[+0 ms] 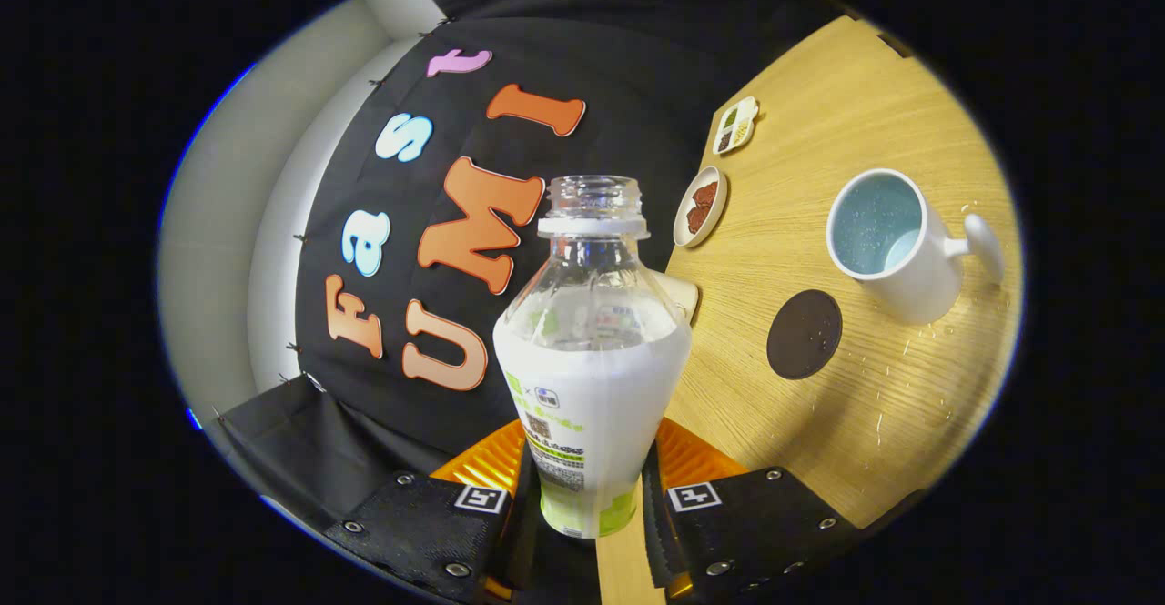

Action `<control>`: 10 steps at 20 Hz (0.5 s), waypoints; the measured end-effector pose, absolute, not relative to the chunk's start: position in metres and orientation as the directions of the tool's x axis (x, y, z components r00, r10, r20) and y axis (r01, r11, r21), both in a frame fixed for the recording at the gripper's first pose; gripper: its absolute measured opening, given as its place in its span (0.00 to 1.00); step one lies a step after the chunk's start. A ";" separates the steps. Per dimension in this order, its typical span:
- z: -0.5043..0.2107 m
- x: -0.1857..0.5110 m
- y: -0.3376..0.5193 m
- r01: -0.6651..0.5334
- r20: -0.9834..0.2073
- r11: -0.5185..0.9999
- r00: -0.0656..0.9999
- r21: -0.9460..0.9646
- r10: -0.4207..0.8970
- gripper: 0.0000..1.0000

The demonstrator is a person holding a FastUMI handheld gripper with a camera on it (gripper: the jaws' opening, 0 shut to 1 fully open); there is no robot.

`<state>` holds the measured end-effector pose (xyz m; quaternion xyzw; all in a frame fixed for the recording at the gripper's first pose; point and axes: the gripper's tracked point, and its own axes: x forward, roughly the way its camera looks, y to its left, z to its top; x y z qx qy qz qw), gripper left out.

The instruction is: Take the bottle from table, then pour the juice into the cup, finally place the bottle on the coaster

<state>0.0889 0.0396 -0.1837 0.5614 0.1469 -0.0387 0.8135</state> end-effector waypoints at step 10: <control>-0.187 0.099 0.022 0.273 -0.285 0.139 0.955 0.952 0.078 0.49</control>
